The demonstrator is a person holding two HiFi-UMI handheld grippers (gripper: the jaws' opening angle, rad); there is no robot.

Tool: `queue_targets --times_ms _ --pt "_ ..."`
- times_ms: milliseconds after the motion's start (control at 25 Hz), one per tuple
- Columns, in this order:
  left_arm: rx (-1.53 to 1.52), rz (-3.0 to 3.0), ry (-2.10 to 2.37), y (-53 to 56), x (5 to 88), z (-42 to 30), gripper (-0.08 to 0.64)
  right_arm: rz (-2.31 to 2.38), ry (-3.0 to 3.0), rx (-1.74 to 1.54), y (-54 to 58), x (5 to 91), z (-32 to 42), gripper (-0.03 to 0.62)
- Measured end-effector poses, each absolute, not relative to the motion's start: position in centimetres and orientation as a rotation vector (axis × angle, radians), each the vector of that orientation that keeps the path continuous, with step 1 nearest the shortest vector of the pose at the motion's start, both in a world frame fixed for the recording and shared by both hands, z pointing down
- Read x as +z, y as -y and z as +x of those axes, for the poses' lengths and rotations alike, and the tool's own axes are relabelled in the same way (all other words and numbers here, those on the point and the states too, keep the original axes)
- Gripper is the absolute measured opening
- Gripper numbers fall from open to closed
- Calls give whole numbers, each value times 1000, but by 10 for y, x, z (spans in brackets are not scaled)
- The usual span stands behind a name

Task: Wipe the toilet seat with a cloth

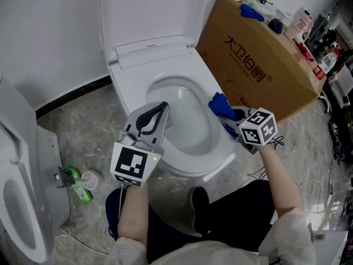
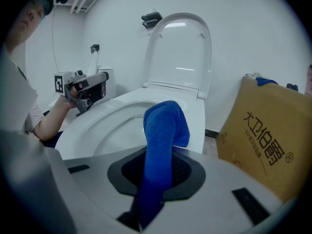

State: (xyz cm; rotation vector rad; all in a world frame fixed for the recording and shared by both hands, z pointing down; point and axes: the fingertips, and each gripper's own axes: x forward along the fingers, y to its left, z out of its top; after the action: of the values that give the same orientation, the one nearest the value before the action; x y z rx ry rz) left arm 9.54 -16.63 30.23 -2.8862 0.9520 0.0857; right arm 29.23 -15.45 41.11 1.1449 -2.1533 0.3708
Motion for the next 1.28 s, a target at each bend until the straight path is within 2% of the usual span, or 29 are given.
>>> queue_targets --times_ms 1280 --pt "59 -2878 -916 161 303 97 7 1167 2206 476 212 409 304 46"
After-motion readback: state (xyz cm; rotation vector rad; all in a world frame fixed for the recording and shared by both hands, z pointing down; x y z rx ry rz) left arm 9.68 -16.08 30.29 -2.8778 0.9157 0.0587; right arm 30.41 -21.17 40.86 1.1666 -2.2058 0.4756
